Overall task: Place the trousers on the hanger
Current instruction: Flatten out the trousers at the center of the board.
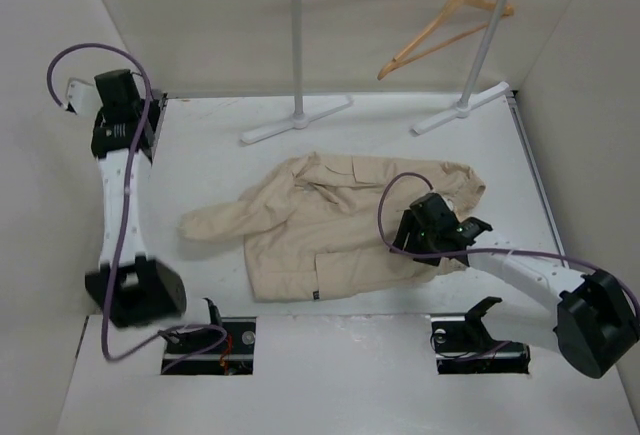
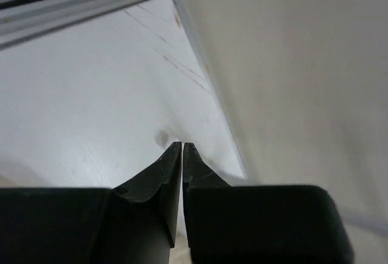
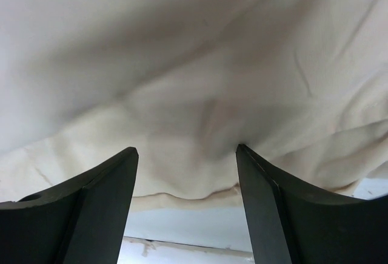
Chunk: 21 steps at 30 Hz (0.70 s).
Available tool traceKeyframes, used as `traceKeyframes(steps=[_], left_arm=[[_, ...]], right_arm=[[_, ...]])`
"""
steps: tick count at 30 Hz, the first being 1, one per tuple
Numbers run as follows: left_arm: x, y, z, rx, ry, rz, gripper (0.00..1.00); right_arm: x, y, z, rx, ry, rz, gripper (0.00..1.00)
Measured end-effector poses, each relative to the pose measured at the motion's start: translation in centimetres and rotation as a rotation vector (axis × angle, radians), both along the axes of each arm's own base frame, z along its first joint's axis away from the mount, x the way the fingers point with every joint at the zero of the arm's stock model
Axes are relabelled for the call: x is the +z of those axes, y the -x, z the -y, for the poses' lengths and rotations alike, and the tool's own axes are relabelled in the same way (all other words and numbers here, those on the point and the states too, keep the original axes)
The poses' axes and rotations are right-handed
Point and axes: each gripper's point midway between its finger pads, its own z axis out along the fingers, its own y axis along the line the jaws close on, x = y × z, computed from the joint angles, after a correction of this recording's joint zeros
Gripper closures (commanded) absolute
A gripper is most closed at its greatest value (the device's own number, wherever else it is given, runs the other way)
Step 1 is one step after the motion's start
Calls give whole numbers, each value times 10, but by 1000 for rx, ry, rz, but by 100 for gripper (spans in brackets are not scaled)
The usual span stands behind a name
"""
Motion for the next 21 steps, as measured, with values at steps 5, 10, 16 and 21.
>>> traceKeyframes(steps=[5, 10, 16, 21], left_arm=[[-82, -101, -58, 37, 80, -151, 89], [-142, -67, 1, -140, 102, -295, 60], [-144, 84, 77, -283, 81, -287, 50], [-166, 156, 70, -177, 102, -313, 48]], right_arm=[[21, -19, -5, 9, -20, 61, 27], [27, -24, -6, 27, -18, 82, 56], [29, -25, -7, 51, -10, 91, 78], [29, -27, -8, 76, 1, 95, 54]])
